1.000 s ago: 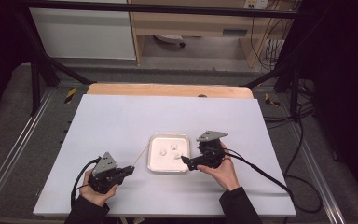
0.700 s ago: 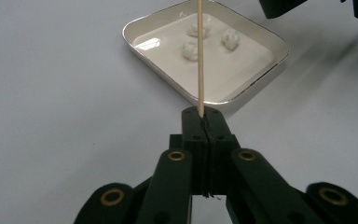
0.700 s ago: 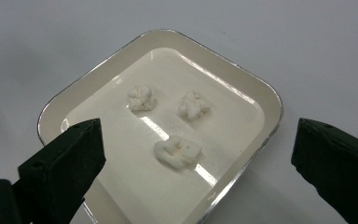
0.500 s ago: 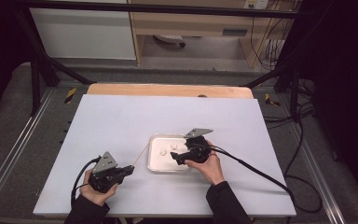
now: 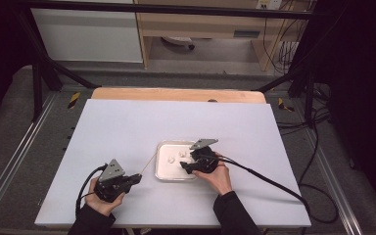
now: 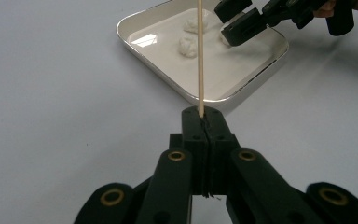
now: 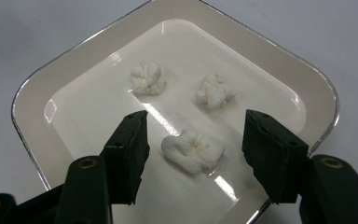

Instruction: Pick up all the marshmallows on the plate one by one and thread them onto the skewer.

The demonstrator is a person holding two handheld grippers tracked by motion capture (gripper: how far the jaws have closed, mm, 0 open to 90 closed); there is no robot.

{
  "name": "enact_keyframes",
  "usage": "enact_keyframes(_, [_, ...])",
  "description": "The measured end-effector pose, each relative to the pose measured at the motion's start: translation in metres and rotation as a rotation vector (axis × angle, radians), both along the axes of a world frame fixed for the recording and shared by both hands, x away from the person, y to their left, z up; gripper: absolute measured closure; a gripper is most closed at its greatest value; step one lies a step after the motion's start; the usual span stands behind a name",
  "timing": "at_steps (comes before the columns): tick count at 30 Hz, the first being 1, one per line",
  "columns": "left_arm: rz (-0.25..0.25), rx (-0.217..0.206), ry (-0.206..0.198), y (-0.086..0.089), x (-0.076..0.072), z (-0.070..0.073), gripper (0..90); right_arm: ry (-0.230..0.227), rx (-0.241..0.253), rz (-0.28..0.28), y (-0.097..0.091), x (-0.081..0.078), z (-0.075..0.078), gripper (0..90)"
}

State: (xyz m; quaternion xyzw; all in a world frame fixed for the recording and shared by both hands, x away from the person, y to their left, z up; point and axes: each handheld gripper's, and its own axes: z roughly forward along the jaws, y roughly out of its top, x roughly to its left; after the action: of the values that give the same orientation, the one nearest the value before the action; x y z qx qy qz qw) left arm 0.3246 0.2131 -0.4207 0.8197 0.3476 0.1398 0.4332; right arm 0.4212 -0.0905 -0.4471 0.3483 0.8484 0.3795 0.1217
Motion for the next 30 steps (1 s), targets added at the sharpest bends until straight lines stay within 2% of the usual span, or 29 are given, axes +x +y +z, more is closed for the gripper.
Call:
enact_keyframes(4, [0.0,0.002,0.0,-0.0004,0.0,-0.0002,88.7,-0.01,-0.016,0.002,0.0005,-0.0008,-0.0018,47.4])
enact_keyframes(14, [-0.003,0.004,-0.001,-0.0009,0.0,-0.0001,88.7,-0.041,-0.022,0.001,0.0021,-0.0031,-0.0048,57.0])
enact_keyframes(24, [-0.004,0.007,-0.003,-0.0017,-0.0002,-0.0002,88.7,-0.048,-0.014,-0.004,0.0022,-0.0051,-0.0053,65.5])
enact_keyframes(30, [-0.003,0.006,-0.006,-0.0016,-0.0004,0.0002,88.7,-0.03,0.006,0.012,0.0016,-0.0052,-0.0029,69.5])
